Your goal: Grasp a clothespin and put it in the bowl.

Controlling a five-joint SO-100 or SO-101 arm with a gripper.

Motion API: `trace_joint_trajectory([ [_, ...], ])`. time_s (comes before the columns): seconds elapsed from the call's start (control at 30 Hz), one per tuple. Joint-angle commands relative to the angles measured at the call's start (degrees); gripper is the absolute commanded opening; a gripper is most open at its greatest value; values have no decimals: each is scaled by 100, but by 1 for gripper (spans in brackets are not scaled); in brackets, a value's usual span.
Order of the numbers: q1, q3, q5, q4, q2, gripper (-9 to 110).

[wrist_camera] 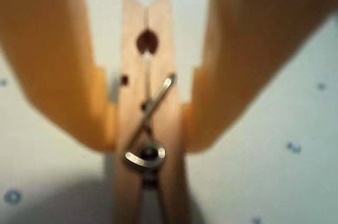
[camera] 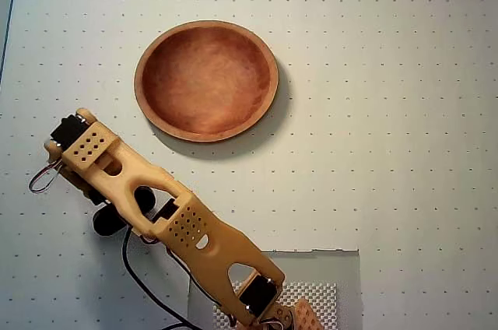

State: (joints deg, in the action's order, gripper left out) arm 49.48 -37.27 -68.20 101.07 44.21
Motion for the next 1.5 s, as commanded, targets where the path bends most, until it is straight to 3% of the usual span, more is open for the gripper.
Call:
trace_joint_trajectory([
  [0.0, -176, 158, 132, 167, 1178, -3],
  [0.63, -1556, -2391, -396, 167, 3665, -3],
  [0.93, -2584, -2391, -949, 167, 3762, -3],
  [1.47, -3498, -1828, -1635, 149, 3718, -3],
])
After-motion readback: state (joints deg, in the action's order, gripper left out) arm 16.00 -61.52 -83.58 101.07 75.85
